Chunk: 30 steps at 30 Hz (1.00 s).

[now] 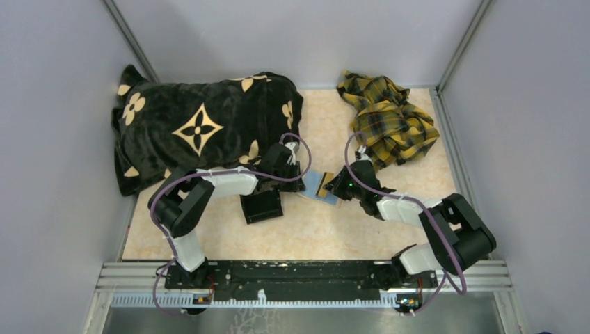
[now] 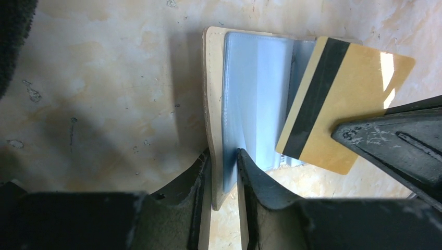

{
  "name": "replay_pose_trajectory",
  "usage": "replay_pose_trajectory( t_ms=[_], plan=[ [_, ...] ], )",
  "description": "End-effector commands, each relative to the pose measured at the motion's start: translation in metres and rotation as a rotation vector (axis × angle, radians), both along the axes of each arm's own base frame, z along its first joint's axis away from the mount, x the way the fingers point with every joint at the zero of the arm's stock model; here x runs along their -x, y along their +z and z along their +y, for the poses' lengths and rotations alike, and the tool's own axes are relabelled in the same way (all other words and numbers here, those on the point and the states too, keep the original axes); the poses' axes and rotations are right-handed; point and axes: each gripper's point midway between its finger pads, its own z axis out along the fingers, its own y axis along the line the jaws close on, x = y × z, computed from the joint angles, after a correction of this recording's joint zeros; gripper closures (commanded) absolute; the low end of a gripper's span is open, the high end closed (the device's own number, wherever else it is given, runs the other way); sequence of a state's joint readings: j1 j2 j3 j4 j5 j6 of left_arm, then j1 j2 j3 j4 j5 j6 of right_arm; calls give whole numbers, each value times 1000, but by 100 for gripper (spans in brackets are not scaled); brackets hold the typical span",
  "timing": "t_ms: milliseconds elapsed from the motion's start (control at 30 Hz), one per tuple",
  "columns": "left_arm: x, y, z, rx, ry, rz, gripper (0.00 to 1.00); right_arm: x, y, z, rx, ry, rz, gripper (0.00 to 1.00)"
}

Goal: Put the credit cards into the card holder
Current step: Insert the credit card into the card holder.

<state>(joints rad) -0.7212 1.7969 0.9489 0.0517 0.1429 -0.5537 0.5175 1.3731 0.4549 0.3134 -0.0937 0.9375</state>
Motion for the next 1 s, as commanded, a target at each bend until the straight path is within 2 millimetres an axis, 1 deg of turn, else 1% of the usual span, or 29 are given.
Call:
replay_pose_trajectory(
  t_ms=[0, 667, 800, 967],
  plan=[
    [-1, 6, 4, -6, -11, -11, 72, -18, 28, 21, -61, 21, -84, 100],
    [0, 7, 4, 10, -20, -9, 73, -9, -7, 35, -64, 35, -6, 100],
    [1, 8, 4, 15, -23, -4, 70, -6, -15, 36, -63, 40, 8, 100],
    [2, 9, 4, 17, -24, -3, 65, -5, -21, 38, -69, 45, 18, 100]
  ],
)
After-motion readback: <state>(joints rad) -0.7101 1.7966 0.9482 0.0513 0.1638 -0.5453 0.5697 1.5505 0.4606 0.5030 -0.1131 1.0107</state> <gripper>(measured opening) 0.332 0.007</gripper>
